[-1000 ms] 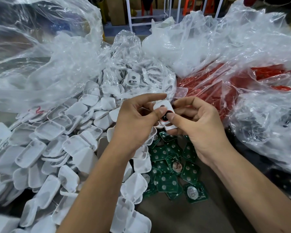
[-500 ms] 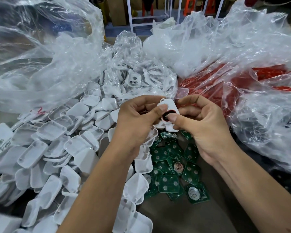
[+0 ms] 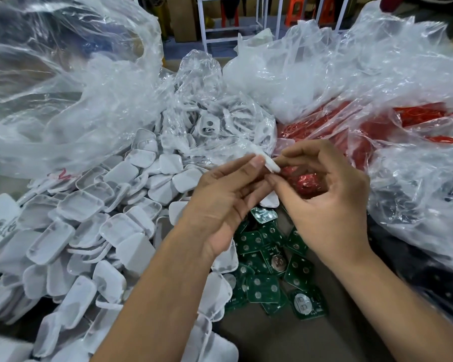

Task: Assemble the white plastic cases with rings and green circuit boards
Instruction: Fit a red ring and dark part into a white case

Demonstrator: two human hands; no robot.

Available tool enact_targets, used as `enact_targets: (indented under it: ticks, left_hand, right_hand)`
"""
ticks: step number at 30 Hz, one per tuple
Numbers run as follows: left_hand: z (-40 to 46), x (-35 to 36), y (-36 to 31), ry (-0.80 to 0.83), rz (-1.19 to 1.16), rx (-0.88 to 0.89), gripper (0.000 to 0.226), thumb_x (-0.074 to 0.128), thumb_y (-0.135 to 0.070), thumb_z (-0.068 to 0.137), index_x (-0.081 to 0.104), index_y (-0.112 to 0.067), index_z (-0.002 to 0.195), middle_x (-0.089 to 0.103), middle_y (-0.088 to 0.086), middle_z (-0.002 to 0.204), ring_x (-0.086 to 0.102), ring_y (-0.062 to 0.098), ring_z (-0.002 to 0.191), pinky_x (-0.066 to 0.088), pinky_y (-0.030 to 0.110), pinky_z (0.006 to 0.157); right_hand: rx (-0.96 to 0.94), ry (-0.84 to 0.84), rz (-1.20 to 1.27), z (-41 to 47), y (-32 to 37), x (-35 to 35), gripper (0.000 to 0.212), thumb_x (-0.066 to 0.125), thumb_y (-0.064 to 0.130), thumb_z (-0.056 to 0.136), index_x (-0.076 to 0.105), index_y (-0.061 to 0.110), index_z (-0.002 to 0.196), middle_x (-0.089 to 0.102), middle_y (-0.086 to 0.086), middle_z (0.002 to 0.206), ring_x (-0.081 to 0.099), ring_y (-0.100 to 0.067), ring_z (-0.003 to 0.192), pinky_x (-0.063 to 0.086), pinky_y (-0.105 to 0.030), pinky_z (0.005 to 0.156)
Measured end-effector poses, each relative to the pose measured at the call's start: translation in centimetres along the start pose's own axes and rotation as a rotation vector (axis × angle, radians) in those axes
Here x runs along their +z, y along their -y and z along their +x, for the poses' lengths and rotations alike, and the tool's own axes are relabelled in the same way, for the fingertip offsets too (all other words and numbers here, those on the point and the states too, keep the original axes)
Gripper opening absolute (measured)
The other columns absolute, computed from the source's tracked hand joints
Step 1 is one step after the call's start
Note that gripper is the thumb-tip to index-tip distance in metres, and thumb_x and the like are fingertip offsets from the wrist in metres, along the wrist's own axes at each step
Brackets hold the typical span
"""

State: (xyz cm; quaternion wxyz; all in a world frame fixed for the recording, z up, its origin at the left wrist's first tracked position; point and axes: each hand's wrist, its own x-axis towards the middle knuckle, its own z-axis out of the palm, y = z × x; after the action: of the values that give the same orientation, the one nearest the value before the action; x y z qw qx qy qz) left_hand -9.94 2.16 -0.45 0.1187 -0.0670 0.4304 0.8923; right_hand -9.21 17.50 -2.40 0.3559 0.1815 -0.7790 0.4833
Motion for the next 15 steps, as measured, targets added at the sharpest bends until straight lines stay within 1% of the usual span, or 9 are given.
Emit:
enact_targets:
  ticks: [2,4,5,7,9,11,13,15]
  left_hand:
    - [-0.1,0.0,-0.2,0.041,-0.063,-0.089,0.024,0.072,-0.012,0.078,0.072,0.0,0.1,0.072,0.015,0.091,0.071,0.018,0.077,0.064,0.029,0.078]
    - [-0.3,0.0,-0.4,0.063,-0.121,-0.15,0.019,0.07,-0.01,0.079,0.073,-0.002,0.095,0.071,0.016,0.093,0.071,0.021,0.082,0.062,0.033,0.085]
    - [-0.3,0.0,-0.5,0.068,-0.146,-0.166,0.018,0.07,-0.009,0.079,0.073,-0.001,0.094,0.071,0.017,0.095,0.072,0.021,0.085,0.062,0.034,0.086]
    - [-0.3,-0.2,-0.6,0.07,-0.182,-0.171,0.013,0.07,-0.008,0.079,0.075,-0.001,0.09,0.073,0.018,0.097,0.074,0.022,0.086,0.064,0.035,0.082]
    - [-0.3,-0.3,-0.6,0.077,-0.213,-0.164,0.01,0.071,-0.008,0.08,0.078,-0.001,0.082,0.075,0.018,0.096,0.076,0.022,0.085,0.064,0.033,0.079]
    - [-0.2,-0.4,-0.6,0.092,-0.209,-0.166,0.012,0.071,-0.01,0.081,0.079,-0.002,0.076,0.076,0.018,0.094,0.077,0.021,0.086,0.064,0.032,0.079]
    - [-0.2,-0.3,-0.6,0.101,-0.203,-0.168,0.014,0.072,-0.013,0.081,0.079,-0.002,0.077,0.077,0.018,0.095,0.077,0.022,0.089,0.064,0.031,0.079]
    - [-0.2,-0.3,-0.6,0.11,-0.217,-0.17,0.016,0.074,-0.015,0.079,0.078,0.0,0.084,0.075,0.021,0.102,0.077,0.024,0.094,0.064,0.033,0.082]
  right_hand:
    - [-0.054,0.006,-0.024,0.1,-0.1,-0.2,0.027,0.087,0.006,0.084,0.071,0.003,0.106,0.075,0.002,0.101,0.073,-0.004,0.096,0.058,-0.02,0.084]
    - [-0.099,0.014,-0.069,0.2,-0.2,-0.3,0.024,0.086,0.003,0.084,0.074,0.001,0.105,0.076,-0.003,0.102,0.074,-0.011,0.097,0.061,-0.03,0.085]
    - [-0.115,0.016,-0.084,0.3,-0.2,-0.4,0.023,0.085,0.002,0.084,0.074,0.0,0.104,0.076,-0.005,0.101,0.074,-0.014,0.097,0.062,-0.032,0.084]
    - [-0.132,0.021,-0.088,0.6,0.0,-0.2,0.02,0.085,0.002,0.084,0.075,0.0,0.102,0.075,-0.005,0.097,0.074,-0.015,0.094,0.062,-0.032,0.082]
    - [-0.14,0.026,-0.081,0.8,0.3,-0.1,0.019,0.085,0.002,0.084,0.076,0.001,0.101,0.075,-0.004,0.095,0.073,-0.015,0.093,0.061,-0.03,0.082]
    - [-0.156,0.029,-0.077,1.0,0.5,-0.2,0.019,0.085,0.0,0.083,0.077,0.001,0.1,0.075,-0.003,0.094,0.073,-0.016,0.092,0.06,-0.029,0.082]
    - [-0.171,0.041,-0.083,1.1,0.7,-0.3,0.019,0.086,0.0,0.082,0.077,0.002,0.099,0.075,-0.001,0.094,0.072,-0.015,0.093,0.059,-0.026,0.083]
    - [-0.168,0.062,-0.087,1.2,0.8,-0.4,0.021,0.086,0.0,0.082,0.078,0.004,0.1,0.075,0.0,0.095,0.071,-0.014,0.094,0.058,-0.025,0.084]
